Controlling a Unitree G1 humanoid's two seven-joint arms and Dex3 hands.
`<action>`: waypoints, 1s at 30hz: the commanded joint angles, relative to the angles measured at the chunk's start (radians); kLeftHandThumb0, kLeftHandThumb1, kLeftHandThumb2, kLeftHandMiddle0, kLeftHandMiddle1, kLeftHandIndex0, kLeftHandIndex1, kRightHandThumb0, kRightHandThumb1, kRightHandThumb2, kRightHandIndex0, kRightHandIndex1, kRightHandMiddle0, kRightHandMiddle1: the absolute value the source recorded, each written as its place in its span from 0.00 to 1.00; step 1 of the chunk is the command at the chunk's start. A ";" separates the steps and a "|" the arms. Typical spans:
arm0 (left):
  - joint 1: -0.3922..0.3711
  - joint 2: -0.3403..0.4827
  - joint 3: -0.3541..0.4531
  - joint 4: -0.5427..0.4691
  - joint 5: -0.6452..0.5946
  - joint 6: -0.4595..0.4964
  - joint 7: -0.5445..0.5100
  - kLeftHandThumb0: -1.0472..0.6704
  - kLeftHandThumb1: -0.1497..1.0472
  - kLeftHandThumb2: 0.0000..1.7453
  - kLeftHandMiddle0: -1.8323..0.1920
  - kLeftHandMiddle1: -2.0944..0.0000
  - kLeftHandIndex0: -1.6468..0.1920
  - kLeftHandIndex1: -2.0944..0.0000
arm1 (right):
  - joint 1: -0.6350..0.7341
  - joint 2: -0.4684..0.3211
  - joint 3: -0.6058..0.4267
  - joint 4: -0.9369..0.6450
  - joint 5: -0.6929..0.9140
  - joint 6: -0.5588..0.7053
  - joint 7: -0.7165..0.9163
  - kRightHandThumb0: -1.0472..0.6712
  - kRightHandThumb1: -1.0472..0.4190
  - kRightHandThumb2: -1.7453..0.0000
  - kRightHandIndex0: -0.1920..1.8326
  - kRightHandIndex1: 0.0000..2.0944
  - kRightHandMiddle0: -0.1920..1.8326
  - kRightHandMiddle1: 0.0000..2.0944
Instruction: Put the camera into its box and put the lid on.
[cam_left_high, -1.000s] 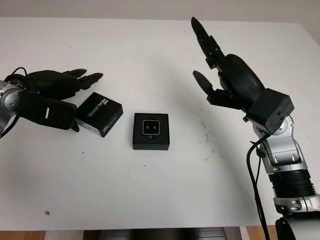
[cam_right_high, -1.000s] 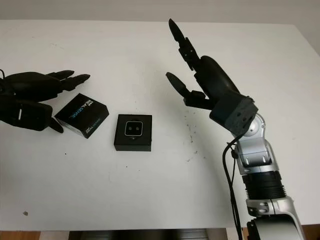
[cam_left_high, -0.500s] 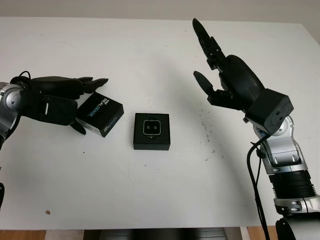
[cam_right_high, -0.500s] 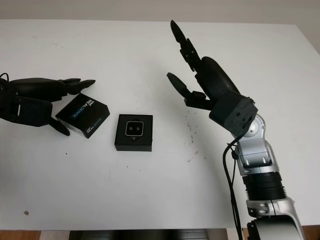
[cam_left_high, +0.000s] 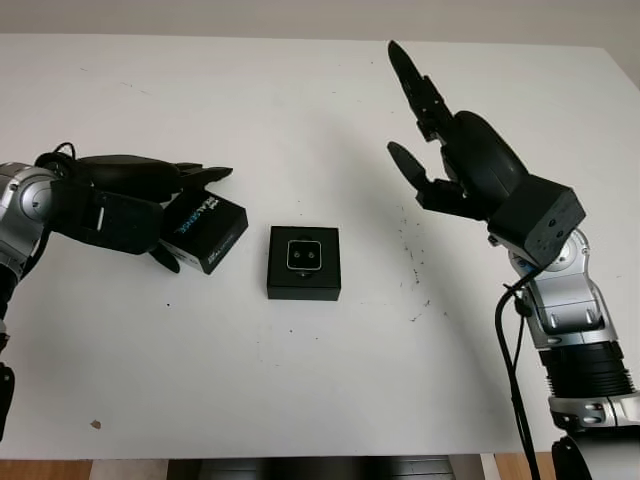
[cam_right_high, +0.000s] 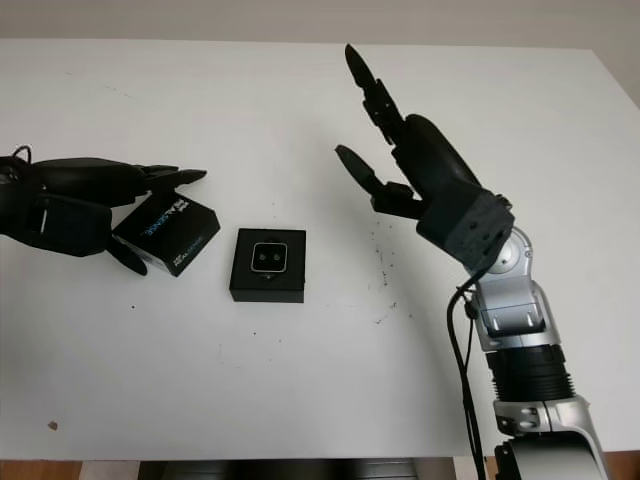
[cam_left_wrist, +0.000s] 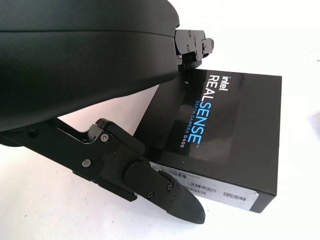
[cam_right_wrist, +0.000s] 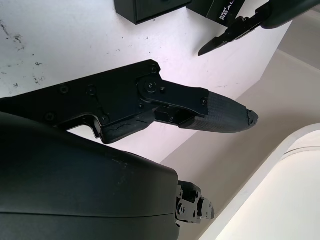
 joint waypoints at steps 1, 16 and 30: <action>0.037 -0.012 0.001 -0.010 -0.001 -0.023 0.036 0.43 0.84 0.03 0.86 0.95 0.86 0.95 | 0.013 -0.009 -0.009 -0.022 0.011 -0.002 0.005 0.19 0.00 0.62 0.02 0.03 0.02 0.02; 0.063 -0.024 0.025 0.061 -0.018 -0.097 0.227 0.53 0.96 0.03 0.77 0.49 0.70 0.60 | 0.027 -0.005 -0.005 -0.045 0.019 0.039 0.022 0.19 0.00 0.64 0.00 0.01 0.01 0.02; 0.155 -0.113 0.167 -0.237 -0.230 0.339 0.126 0.53 0.92 0.03 0.72 0.37 0.72 0.36 | 0.034 -0.007 0.006 -0.038 0.012 0.048 0.027 0.17 0.00 0.64 0.00 0.01 0.00 0.02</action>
